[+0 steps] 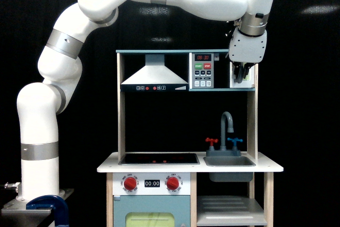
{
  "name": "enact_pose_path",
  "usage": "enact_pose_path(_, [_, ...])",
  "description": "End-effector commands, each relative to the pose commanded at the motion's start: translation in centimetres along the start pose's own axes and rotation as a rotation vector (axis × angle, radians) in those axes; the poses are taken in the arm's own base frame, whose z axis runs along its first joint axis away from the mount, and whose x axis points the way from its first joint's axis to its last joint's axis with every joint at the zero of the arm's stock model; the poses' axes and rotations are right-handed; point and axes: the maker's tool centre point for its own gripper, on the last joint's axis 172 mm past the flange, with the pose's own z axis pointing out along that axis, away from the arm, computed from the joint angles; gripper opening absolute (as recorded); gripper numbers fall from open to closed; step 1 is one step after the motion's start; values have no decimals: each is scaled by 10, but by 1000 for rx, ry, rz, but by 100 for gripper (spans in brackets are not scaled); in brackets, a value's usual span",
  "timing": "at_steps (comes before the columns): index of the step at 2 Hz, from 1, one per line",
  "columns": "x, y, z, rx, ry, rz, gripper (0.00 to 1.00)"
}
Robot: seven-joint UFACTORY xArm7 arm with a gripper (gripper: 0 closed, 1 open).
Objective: Open the oven door
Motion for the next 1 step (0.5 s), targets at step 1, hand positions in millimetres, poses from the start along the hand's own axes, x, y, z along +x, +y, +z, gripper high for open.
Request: enact_pose_path(1, [-3, 23, -8, 0, 0, 0, 0])
